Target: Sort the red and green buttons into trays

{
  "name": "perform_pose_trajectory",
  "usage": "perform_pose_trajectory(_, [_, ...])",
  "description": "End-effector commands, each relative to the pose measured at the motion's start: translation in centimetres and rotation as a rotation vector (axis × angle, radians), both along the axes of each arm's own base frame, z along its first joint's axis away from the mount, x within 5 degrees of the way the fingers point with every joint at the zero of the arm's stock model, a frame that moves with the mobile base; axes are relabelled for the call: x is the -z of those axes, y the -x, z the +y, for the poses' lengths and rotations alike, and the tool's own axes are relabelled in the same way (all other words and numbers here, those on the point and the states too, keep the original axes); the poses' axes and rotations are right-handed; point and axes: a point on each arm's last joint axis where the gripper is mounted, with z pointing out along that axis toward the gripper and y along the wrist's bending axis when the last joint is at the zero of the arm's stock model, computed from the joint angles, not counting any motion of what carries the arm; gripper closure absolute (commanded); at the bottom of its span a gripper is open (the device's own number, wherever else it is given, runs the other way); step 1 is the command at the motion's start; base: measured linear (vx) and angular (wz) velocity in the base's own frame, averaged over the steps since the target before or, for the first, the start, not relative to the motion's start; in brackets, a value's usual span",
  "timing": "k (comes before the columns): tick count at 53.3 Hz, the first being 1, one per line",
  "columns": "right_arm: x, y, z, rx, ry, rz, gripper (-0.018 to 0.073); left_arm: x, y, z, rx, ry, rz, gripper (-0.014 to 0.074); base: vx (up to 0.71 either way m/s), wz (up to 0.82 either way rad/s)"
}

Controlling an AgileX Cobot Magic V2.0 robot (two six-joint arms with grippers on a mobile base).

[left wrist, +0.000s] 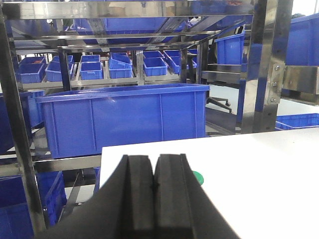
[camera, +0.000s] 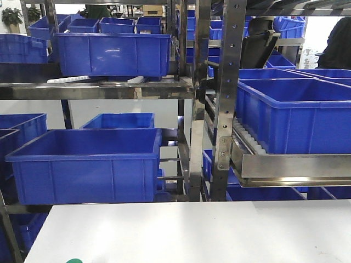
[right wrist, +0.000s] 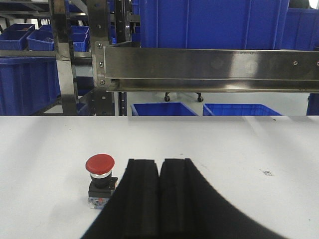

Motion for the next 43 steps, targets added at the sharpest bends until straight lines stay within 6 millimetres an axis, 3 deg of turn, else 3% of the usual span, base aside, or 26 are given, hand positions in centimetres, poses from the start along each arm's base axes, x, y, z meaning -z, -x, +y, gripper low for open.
perform_pose_trajectory(1, [-0.8, 0.0, 0.0, 0.004, 0.011, -0.106, 0.0572, -0.7, 0.1, 0.1, -0.004, 0.017, -0.089, 0.0602, 0.00, 0.00])
perform_pose_trajectory(31, [-1.2, 0.1, 0.0, 0.003, 0.014, -0.152, 0.0572, -0.7, 0.1, 0.1, -0.004, 0.017, -0.089, 0.0602, 0.00, 0.00])
perform_pose_trajectory(36, [-1.9, 0.1, 0.0, 0.000, 0.021, -0.227, 0.0572, -0.7, 0.1, 0.1, -0.004, 0.010, -0.090, 0.0602, 0.00, 0.00])
perform_pose_trajectory(43, [-3.5, 0.4, 0.1, -0.003, 0.030, -0.344, 0.0572, -2.3, 0.4, 0.2, -0.012, 0.047, -0.235, 0.0602, 0.00, 0.00])
